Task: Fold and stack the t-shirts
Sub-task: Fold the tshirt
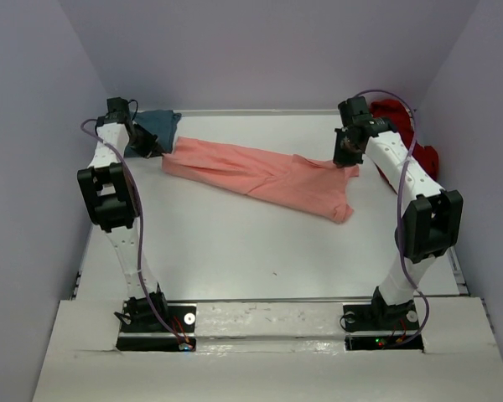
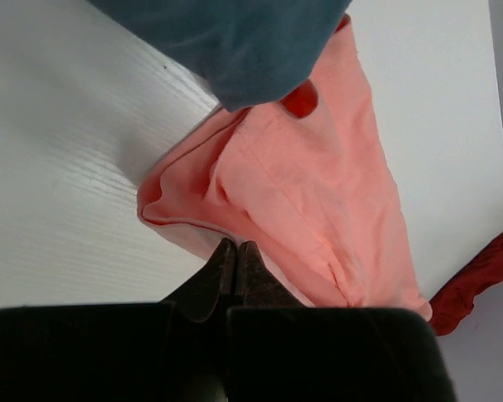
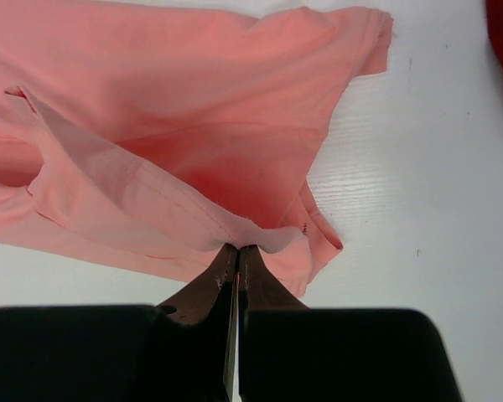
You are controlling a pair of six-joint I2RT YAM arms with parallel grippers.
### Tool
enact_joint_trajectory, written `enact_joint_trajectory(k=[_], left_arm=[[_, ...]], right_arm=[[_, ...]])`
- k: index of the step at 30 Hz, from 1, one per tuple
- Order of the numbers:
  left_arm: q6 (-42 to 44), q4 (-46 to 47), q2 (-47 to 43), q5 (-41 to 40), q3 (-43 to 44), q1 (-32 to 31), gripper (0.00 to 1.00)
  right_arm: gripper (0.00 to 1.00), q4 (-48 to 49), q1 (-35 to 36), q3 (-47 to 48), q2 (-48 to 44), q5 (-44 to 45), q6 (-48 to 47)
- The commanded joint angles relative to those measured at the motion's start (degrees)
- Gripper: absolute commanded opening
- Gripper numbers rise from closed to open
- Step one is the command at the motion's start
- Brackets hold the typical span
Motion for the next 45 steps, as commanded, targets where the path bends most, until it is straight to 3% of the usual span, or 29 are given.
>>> enact_joint_trajectory(k=[1,17,45], left_arm=[[-0.3,-2.9,1.1,0.9,6.8,-1.7,0.0],[-1.4,-6.1,8.4,2.2,17.0,-4.1,0.0],[-2.7,-5.0,12.4,2.1,20.5,-2.0,0.0]], right_arm=[[0.0,3.4,-0.9,2.2,0.5,-0.1,-1.4],[0.0,3.9,-3.3,7.6,4.5,-0.1,-3.2],[0.0,4.1,-8.4,12.3,9.7,-1.4,-4.4]])
